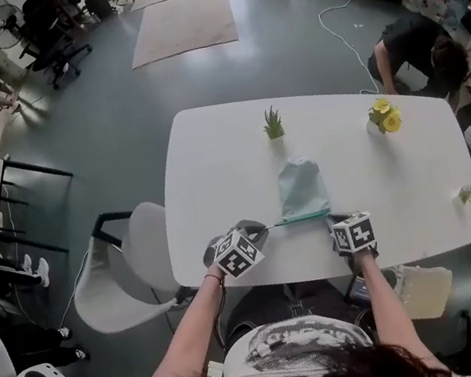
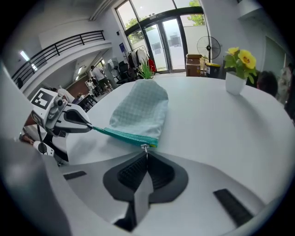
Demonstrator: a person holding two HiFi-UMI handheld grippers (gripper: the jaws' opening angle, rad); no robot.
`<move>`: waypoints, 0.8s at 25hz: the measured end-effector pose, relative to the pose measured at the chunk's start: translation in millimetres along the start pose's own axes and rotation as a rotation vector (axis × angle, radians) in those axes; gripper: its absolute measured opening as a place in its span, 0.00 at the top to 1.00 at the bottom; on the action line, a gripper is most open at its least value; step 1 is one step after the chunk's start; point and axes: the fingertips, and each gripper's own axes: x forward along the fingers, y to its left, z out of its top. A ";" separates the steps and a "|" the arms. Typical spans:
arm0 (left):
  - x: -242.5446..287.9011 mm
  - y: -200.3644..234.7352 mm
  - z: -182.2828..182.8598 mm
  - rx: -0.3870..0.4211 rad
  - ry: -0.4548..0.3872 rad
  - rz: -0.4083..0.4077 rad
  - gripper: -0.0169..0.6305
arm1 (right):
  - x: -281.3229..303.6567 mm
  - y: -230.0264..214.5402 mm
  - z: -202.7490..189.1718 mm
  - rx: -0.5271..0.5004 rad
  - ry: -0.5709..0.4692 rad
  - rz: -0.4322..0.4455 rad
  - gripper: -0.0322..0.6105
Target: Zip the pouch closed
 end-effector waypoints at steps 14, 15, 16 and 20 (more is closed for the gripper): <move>-16.4 -0.4 -1.7 -0.131 -0.081 0.104 0.73 | -12.2 22.9 -2.1 -0.001 -0.078 -0.020 0.72; -22.3 -1.8 0.1 -0.143 -0.100 0.110 0.76 | -17.9 26.5 0.7 0.006 -0.104 -0.019 0.72; -28.7 -2.9 2.4 -0.151 -0.118 0.119 0.79 | -24.6 31.2 4.5 0.011 -0.133 -0.016 0.72; -53.6 -8.5 15.7 -0.165 -0.190 0.147 0.84 | -53.6 54.6 20.1 0.026 -0.259 -0.002 0.74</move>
